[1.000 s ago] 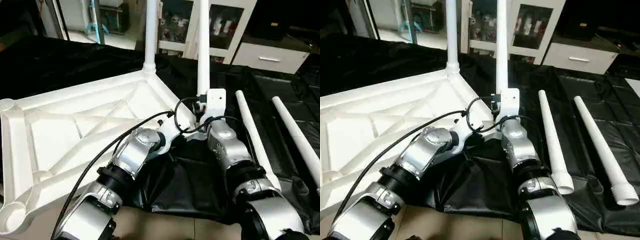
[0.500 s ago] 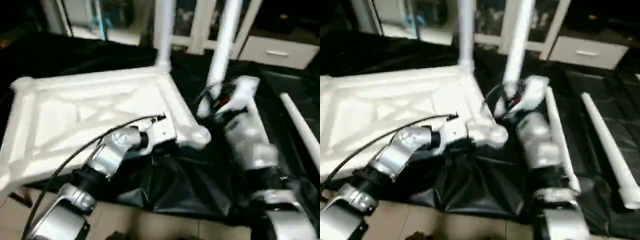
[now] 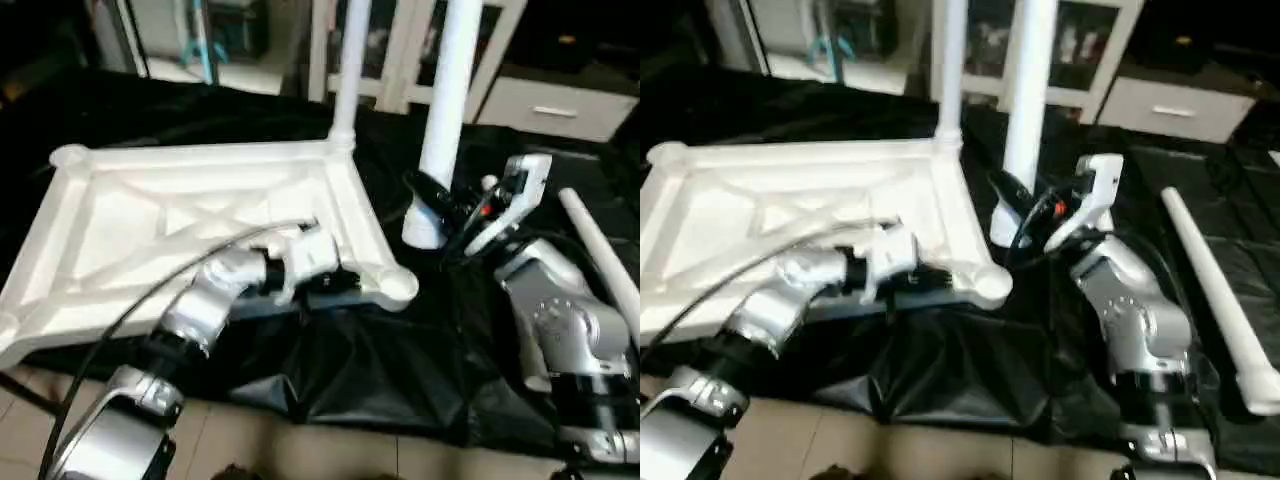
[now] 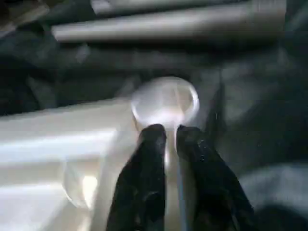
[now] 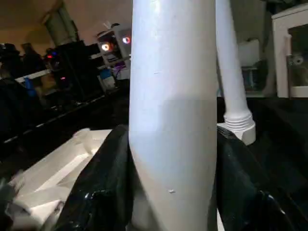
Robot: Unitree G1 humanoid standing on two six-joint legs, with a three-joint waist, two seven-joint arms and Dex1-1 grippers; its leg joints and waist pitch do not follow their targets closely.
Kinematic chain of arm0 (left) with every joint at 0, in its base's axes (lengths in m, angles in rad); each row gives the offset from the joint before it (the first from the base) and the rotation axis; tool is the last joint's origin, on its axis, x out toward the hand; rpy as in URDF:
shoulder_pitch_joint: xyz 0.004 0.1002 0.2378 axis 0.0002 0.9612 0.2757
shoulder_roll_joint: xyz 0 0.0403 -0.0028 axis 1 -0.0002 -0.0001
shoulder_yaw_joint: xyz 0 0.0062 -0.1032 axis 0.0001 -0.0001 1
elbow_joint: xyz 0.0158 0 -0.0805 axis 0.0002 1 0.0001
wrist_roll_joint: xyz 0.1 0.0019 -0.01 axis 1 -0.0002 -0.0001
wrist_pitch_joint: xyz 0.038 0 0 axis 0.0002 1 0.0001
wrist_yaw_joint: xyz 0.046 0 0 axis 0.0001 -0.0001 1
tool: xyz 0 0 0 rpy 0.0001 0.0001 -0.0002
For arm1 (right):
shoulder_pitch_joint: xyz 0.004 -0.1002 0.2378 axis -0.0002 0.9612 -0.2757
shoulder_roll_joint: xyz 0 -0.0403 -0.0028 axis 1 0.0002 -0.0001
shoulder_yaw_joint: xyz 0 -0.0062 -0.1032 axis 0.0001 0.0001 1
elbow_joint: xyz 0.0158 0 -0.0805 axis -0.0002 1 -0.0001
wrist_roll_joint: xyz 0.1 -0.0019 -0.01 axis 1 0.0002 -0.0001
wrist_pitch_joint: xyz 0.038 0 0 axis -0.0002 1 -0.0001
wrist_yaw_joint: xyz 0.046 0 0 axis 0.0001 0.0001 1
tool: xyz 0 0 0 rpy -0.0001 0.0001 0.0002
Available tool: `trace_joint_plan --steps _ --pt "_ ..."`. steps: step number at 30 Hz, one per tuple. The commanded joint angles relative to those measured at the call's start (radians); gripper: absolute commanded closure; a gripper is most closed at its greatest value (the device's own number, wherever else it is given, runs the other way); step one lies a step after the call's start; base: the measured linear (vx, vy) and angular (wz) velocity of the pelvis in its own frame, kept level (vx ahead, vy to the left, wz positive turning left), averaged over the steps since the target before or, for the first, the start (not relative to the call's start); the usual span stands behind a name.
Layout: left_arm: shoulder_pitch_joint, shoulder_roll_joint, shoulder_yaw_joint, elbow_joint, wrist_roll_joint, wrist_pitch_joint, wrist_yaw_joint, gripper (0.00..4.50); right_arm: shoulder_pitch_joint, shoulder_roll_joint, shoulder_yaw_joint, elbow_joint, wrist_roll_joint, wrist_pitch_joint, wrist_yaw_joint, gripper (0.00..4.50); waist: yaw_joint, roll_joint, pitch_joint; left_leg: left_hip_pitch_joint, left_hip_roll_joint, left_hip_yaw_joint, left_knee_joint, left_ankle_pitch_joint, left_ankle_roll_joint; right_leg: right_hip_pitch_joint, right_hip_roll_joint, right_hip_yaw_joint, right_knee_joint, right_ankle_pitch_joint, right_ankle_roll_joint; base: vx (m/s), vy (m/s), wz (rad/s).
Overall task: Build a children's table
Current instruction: Insert table leg to table base
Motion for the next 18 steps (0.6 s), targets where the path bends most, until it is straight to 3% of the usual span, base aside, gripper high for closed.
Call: trace_joint_plan --steps 1,3,5,6,7,9,10,11,12,16,18 --pt "-0.029 -0.003 0.091 -0.045 -0.092 0.032 0.011 3.39 0.015 -0.011 -0.004 -0.052 0.012 0.027 0.004 2.64 0.002 -0.007 -0.074 0.009 0.04 -0.012 -0.063 -0.093 0.046 0.063 -0.058 0.049 -0.061 -0.044 -0.241 0.0 0.0 0.0" --pt "-0.061 -0.006 0.176 -0.051 -0.179 0.109 0.033 3.33 0.027 -0.013 0.004 -0.081 0.005 0.036 0.0 2.64 0.004 -0.001 -0.074 0.011 0.039 -0.012 -0.062 -0.091 0.046 0.06 -0.056 0.049 -0.061 -0.033 -0.246 0.0 0.0 0.0" --pt "-0.08 -0.004 0.202 -0.04 -0.201 0.144 0.042 3.3 0.028 -0.013 0.007 -0.086 0.003 0.04 -0.001 2.64 0.004 -0.005 -0.073 0.012 0.036 -0.01 -0.062 -0.093 0.045 0.06 -0.052 0.047 -0.061 -0.04 -0.245 0.0 0.0 0.0" --pt "-0.164 0.011 0.23 0.052 -0.169 0.189 0.125 3.3 0.032 -0.018 0.026 -0.098 -0.01 0.043 0.0 2.64 0.004 -0.017 -0.073 0.011 0.037 -0.011 -0.062 -0.096 0.047 0.061 -0.052 0.047 -0.064 -0.059 -0.238 0.0 0.0 0.0" --pt "-0.2 0.016 0.233 0.097 -0.14 0.192 0.172 3.3 0.032 -0.02 0.035 -0.1 -0.017 0.042 0.004 2.64 0.007 -0.011 -0.074 0.015 0.035 -0.012 -0.06 -0.092 0.043 0.059 -0.051 0.046 -0.061 -0.066 -0.227 0.0 0.0 0.0" --pt "-0.253 0.016 0.229 0.16 -0.09 0.179 0.261 3.3 0.033 -0.02 0.049 -0.101 -0.029 0.042 0.009 2.64 0.007 -0.012 -0.072 0.013 0.035 -0.014 -0.061 -0.092 0.042 0.059 -0.051 0.047 -0.066 -0.075 -0.207 0.0 0.0 0.0" --pt "-0.304 0.007 0.228 0.2 -0.063 0.161 0.325 3.3 0.031 -0.021 0.066 -0.097 -0.046 0.039 0.012 2.64 0.006 -0.023 -0.074 0.01 0.035 -0.015 -0.059 -0.084 0.042 0.063 -0.05 0.046 -0.065 -0.067 -0.193 0.0 0.0 0.0" --pt "-0.332 -0.006 0.23 0.204 -0.067 0.166 0.341 3.3 0.03 -0.02 0.077 -0.092 -0.059 0.038 0.014 2.64 0.01 -0.02 -0.076 0.01 0.037 -0.017 -0.059 -0.059 0.042 0.066 -0.057 0.047 -0.06 -0.04 -0.197 0.0 0.0 0.0" --pt "-0.356 -0.021 0.227 0.203 -0.071 0.178 0.346 3.3 0.026 -0.019 0.087 -0.084 -0.074 0.034 0.015 2.64 0.009 -0.027 -0.076 0.008 0.037 -0.015 -0.059 -0.05 0.044 0.065 -0.055 0.046 -0.059 -0.028 -0.201 0.0 0.0 0.0" --pt "-0.434 -0.104 0.175 0.191 -0.046 0.223 0.367 3.3 0.012 -0.012 0.13 -0.052 -0.129 0.017 0.017 2.64 0.018 -0.019 -0.079 0.013 0.038 -0.014 -0.051 0.002 0.057 0.063 -0.058 0.046 -0.046 0.096 -0.26 0.0 0.0 0.0" --pt "-0.452 -0.135 0.165 0.177 -0.057 0.234 0.361 3.3 0.007 -0.016 0.143 -0.038 -0.148 0.011 0.011 2.64 0.02 -0.027 -0.078 0.01 0.037 -0.014 -0.05 0.0 0.061 0.068 -0.058 0.046 -0.045 0.11 -0.269 0.0 0.0 0.0"
